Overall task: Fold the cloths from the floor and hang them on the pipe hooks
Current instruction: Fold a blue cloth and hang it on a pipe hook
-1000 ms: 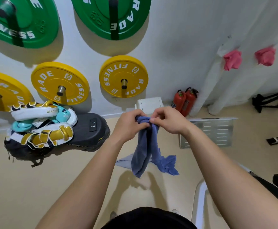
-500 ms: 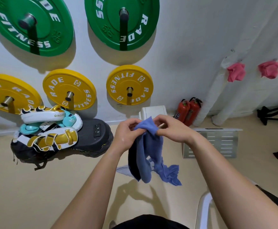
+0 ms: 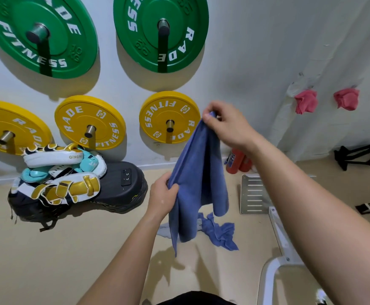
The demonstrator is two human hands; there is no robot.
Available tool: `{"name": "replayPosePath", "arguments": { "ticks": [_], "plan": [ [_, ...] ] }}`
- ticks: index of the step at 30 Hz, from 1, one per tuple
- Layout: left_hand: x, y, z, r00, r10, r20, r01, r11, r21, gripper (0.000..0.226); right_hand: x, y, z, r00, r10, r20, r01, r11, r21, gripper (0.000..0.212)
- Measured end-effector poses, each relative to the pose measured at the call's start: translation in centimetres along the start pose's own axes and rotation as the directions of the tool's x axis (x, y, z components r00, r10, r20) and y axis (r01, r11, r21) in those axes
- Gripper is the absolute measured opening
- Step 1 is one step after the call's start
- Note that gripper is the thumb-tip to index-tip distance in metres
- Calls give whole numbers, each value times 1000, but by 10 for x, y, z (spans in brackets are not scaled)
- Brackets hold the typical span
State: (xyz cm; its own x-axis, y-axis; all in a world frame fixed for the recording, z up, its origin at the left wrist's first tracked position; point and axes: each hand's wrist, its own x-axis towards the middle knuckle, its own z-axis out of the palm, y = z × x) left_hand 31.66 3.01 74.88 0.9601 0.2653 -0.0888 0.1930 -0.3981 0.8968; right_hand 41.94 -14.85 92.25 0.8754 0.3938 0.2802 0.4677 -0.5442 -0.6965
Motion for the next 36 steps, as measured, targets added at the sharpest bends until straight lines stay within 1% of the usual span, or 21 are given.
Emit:
{"name": "replayPosePath", "arguments": {
  "ticks": [3, 6, 9, 10, 11, 13, 14, 17, 18, 20, 22, 26, 27, 29, 32, 34, 36],
  "plan": [
    [0, -19, -18, 992, -64, -113, 74, 994, 86, 23, 11, -7, -29, 991, -16, -133, 4, 996, -85, 8],
    [-2, -34, -40, 981, -99, -166, 108, 993, 49, 28, 16, 4, -57, 974, 9, -228, -54, 980, -192, 8],
    [-5, -42, -57, 985, -75, -155, 78, 997, 16, 21, 5, 24, -68, 945, 94, -314, -169, 961, -221, 11],
    [-6, -41, -59, 991, -42, -127, 45, 999, 25, 18, -2, 30, -63, 944, 127, -304, -200, 954, -222, 10],
    [-6, -38, -60, 997, -9, -83, 12, 999, 33, 14, -10, 36, -53, 954, 163, -253, -220, 951, -215, 8],
    [-8, -25, -56, 999, 29, 28, -30, 999, 25, 9, -30, 42, -24, 969, 239, -62, -246, 949, -197, 8],
    [-8, -17, -52, 996, 35, 78, -37, 999, 19, 9, -41, 44, -6, 964, 262, 37, -250, 948, -196, 15],
    [-8, 5, -38, 983, 84, 164, -90, 995, 34, 12, -73, 47, 47, 924, 269, 271, -228, 958, -175, 43],
    [-7, 10, -34, 978, 98, 185, -110, 992, 58, 13, -82, 47, 62, 904, 274, 329, -237, 960, -147, 48],
    [-5, 16, -31, 975, 105, 198, -129, 985, 113, 13, -93, 50, 87, 869, 274, 411, -264, 961, -82, 44],
    [-4, 18, -29, 978, 90, 190, -114, 986, 124, 13, -97, 53, 102, 856, 280, 435, -285, 957, -53, 30],
    [-9, 15, -26, 978, 88, 191, -112, 987, 119, 12, -100, 53, 113, 871, 299, 391, -292, 953, -79, 9],
    [-10, 13, -26, 979, 84, 184, -105, 988, 112, 11, -99, 53, 114, 874, 292, 388, -284, 955, -78, 9],
    [-12, 8, -26, 983, 68, 171, -85, 992, 91, 9, -97, 54, 110, 882, 287, 374, -277, 957, -80, 18],
    [-14, -7, -30, 982, 56, 180, -75, 992, 102, 15, -89, 56, 97, 891, 290, 350, -282, 956, -75, 29],
    [-15, -18, -33, 980, 60, 191, -91, 983, 157, 19, -83, 57, 86, 901, 277, 335, -264, 961, -83, 31],
    [-17, -27, -35, 983, 51, 174, -86, 976, 198, 21, -77, 58, 73, 915, 267, 301, -253, 964, -84, 26]
  ]
}}
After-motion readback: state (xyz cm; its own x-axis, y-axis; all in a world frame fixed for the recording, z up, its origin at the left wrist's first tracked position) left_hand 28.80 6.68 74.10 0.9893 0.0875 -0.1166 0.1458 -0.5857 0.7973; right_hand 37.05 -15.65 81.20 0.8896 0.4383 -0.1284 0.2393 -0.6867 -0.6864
